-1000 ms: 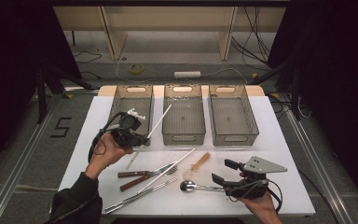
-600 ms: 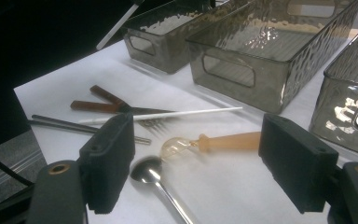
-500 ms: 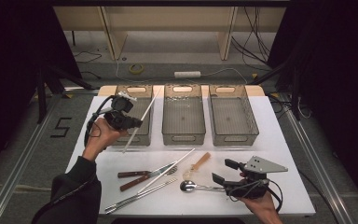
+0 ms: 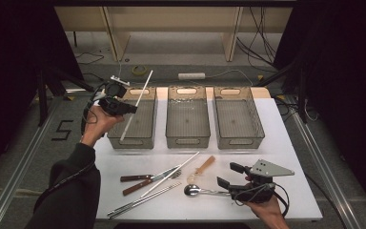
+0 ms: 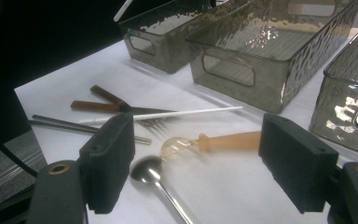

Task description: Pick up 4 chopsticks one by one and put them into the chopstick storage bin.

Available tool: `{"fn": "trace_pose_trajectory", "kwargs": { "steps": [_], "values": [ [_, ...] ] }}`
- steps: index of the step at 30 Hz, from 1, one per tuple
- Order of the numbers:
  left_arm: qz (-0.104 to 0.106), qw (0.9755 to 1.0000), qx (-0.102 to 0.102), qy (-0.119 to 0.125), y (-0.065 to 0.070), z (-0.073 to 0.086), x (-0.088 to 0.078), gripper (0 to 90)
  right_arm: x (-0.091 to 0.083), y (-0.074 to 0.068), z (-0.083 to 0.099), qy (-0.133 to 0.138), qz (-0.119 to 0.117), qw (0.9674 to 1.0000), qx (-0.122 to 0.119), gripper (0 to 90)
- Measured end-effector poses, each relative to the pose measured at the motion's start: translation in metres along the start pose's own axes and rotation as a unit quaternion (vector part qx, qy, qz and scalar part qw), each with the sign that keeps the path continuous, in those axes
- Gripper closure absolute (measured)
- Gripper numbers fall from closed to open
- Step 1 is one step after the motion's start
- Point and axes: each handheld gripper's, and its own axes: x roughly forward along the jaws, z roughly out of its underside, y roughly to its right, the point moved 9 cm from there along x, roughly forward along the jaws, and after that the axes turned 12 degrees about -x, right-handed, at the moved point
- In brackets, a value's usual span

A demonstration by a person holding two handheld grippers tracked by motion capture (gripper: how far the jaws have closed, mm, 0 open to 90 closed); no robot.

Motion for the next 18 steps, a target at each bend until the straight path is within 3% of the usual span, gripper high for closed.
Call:
{"fn": "trace_pose_trajectory", "kwargs": {
  "steps": [7, 10, 18],
  "values": [
    [-0.015, 0.9992, -0.032, 0.020, -0.023, -0.006, 0.010, 84.2, 0.000, 0.000, 0.000, 0.000, -0.001, 1.0000, 0.002, 28.0],
    [-0.009, 0.9983, -0.049, 0.030, -0.030, -0.008, 0.013, 84.2, 0.000, 0.000, 0.000, 0.001, -0.001, 1.0000, 0.002, 27.9],
    [-0.025, 0.9975, -0.059, 0.031, -0.045, -0.005, 0.026, 84.2, 0.001, 0.000, 0.000, 0.001, -0.003, 1.0000, 0.003, 28.0]
  ]
}}
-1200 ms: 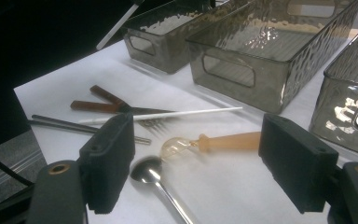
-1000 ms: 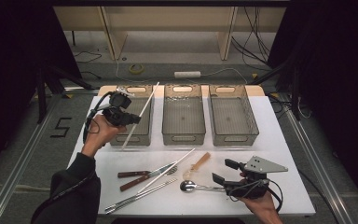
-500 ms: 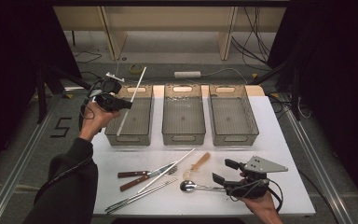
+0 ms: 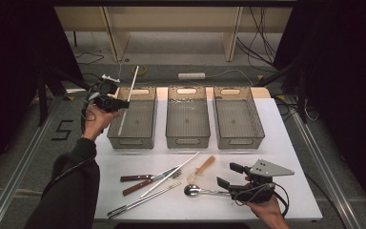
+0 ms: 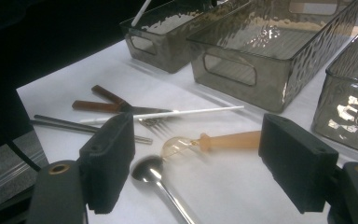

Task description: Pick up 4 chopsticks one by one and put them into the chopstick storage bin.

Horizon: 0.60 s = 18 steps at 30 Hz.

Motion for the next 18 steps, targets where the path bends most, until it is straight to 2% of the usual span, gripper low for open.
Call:
{"fn": "trace_pose_trajectory", "kwargs": {
  "steps": [6, 15, 16, 18],
  "values": [
    [-0.002, 1.0000, 0.003, -0.001, -0.001, 0.006, 0.010, 84.1, 0.000, 0.000, 0.000, 0.001, 0.000, 1.0000, 0.002, 28.0],
    [-0.011, 0.9996, 0.006, -0.024, -0.006, 0.020, 0.026, 83.2, -0.001, 0.000, 0.000, 0.002, 0.000, 1.0000, 0.002, 28.0],
    [-0.013, 0.9997, 0.004, -0.020, -0.007, 0.021, 0.027, 82.6, -0.001, 0.000, 0.000, 0.002, 0.000, 1.0000, 0.002, 28.0],
    [-0.006, 0.9998, -0.001, -0.018, -0.006, 0.022, 0.027, 73.9, -0.001, 0.000, 0.000, 0.002, 0.000, 1.0000, 0.001, 28.0]
  ]
}}
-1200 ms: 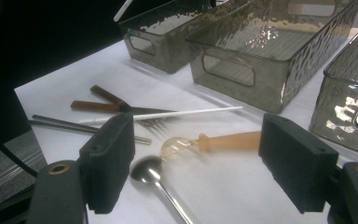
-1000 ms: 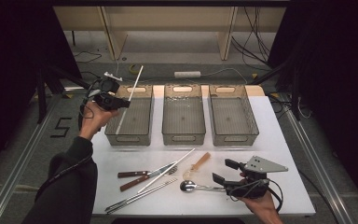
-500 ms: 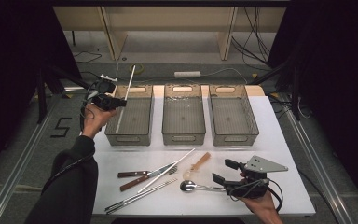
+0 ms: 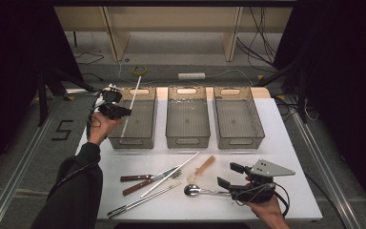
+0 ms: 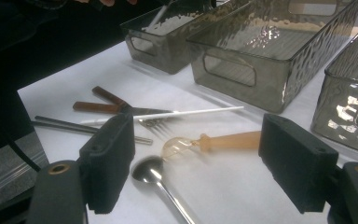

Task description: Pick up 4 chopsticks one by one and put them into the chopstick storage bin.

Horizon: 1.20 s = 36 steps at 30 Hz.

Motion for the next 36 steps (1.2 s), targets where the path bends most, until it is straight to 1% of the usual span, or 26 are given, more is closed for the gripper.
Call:
{"fn": "trace_pose_trajectory", "kwargs": {
  "steps": [1, 3, 5, 9, 10, 12, 14, 17, 19, 20, 22, 23, 24, 25, 28, 30, 34, 36],
  "values": [
    [0.001, 1.0000, -0.002, 0.000, 0.001, 0.000, -0.001, 68.1, 0.000, 0.000, 0.000, 0.001, 0.000, 1.0000, 0.000, 28.0],
    [0.009, 0.9999, -0.001, -0.007, 0.005, 0.002, -0.005, 61.2, 0.000, 0.001, 0.000, 0.001, 0.000, 1.0000, 0.000, 27.9],
    [0.019, 0.9998, -0.003, -0.011, 0.013, 0.005, -0.011, 54.2, 0.000, 0.001, 0.000, 0.001, 0.000, 1.0000, 0.001, 27.9],
    [0.034, 0.9989, 0.022, -0.023, 0.032, 0.017, -0.025, 43.3, 0.000, 0.001, 0.000, 0.000, 0.000, 1.0000, 0.001, 27.9],
    [0.040, 0.9987, 0.026, -0.022, 0.038, 0.020, -0.029, 41.6, 0.000, 0.001, 0.000, 0.001, 0.000, 1.0000, 0.001, 28.0],
    [0.048, 0.9977, 0.041, -0.024, 0.049, 0.028, -0.037, 38.5, -0.001, 0.001, 0.000, 0.001, 0.001, 1.0000, 0.001, 28.0],
    [0.057, 0.9962, 0.057, -0.032, 0.060, 0.038, -0.043, 35.3, -0.001, 0.001, 0.000, 0.001, 0.002, 1.0000, 0.001, 28.0],
    [0.070, 0.9941, 0.074, -0.040, 0.074, 0.054, -0.049, 32.8, -0.001, 0.001, 0.000, 0.000, 0.002, 1.0000, 0.001, 28.0],
    [0.061, 0.9922, 0.092, -0.057, 0.081, 0.066, -0.050, 31.4, -0.001, 0.001, 0.000, 0.000, 0.001, 1.0000, 0.000, 27.9],
    [0.063, 0.9915, 0.098, -0.059, 0.085, 0.071, -0.050, 30.7, -0.001, 0.000, 0.000, 0.001, 0.001, 1.0000, 0.000, 28.0],
    [0.073, 0.9889, 0.107, -0.073, 0.094, 0.084, -0.051, 29.6, -0.001, -0.001, 0.000, -0.002, 0.001, 1.0000, -0.003, 28.0],
    [0.073, 0.9876, 0.112, -0.081, 0.097, 0.090, -0.051, 28.4, -0.001, -0.001, -0.001, -0.001, 0.000, 1.0000, -0.002, 28.0],
    [0.070, 0.9869, 0.118, -0.084, 0.099, 0.094, -0.051, 27.5, -0.001, -0.001, -0.001, -0.001, 0.000, 1.0000, -0.002, 28.0],
    [0.069, 0.9868, 0.119, -0.086, 0.102, 0.099, -0.050, 27.2, -0.001, -0.001, -0.001, -0.002, 0.000, 1.0000, -0.002, 27.9],
    [0.069, 0.9837, 0.132, -0.101, 0.109, 0.114, -0.048, 26.2, -0.001, -0.002, 0.000, -0.002, -0.002, 1.0000, -0.005, 27.9],
    [0.072, 0.9823, 0.135, -0.108, 0.114, 0.123, -0.047, 26.1, -0.001, -0.003, -0.001, -0.001, -0.001, 1.0000, -0.004, 27.9],
    [0.070, 0.9786, 0.146, -0.127, 0.120, 0.138, -0.043, 28.3, -0.001, -0.003, -0.001, -0.003, -0.001, 1.0000, -0.006, 27.9],
    [0.070, 0.9777, 0.147, -0.133, 0.123, 0.144, -0.041, 29.8, -0.001, -0.003, -0.001, -0.002, -0.001, 1.0000, -0.007, 27.9]
  ]
}}
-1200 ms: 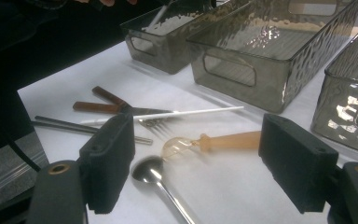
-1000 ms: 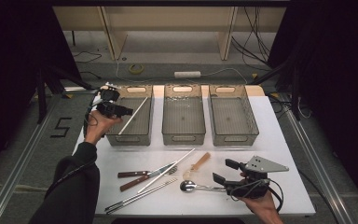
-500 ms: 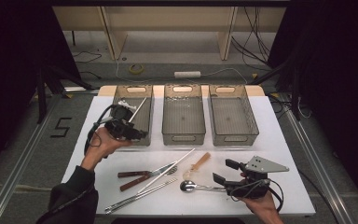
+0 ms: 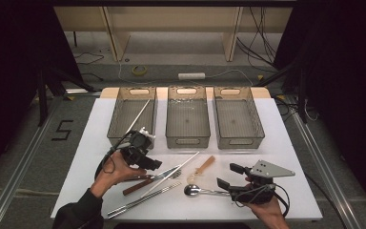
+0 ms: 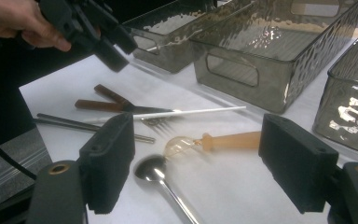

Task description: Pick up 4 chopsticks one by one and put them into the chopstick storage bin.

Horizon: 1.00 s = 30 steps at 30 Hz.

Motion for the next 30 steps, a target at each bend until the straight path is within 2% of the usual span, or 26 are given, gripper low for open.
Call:
{"fn": "trace_pose_trajectory", "kwargs": {
  "steps": [8, 15, 22, 30],
  "values": [
    [-0.002, 0.9994, 0.022, -0.028, 0.012, 0.016, 0.012, 38.8, 0.001, 0.000, 0.001, -0.003, -0.001, 1.0000, 0.002, 27.9],
    [0.009, 0.9983, 0.035, -0.046, 0.025, 0.028, 0.025, 50.5, 0.001, 0.000, 0.001, -0.005, -0.003, 1.0000, 0.001, 27.9],
    [0.008, 0.9969, 0.046, -0.063, 0.030, 0.035, 0.035, 59.1, 0.001, 0.000, 0.001, -0.005, -0.003, 1.0000, 0.000, 27.9],
    [-0.007, 0.9964, 0.051, -0.067, 0.028, 0.037, 0.043, 67.0, 0.001, -0.001, 0.001, -0.005, -0.003, 1.0000, 0.000, 27.9]
  ]
}}
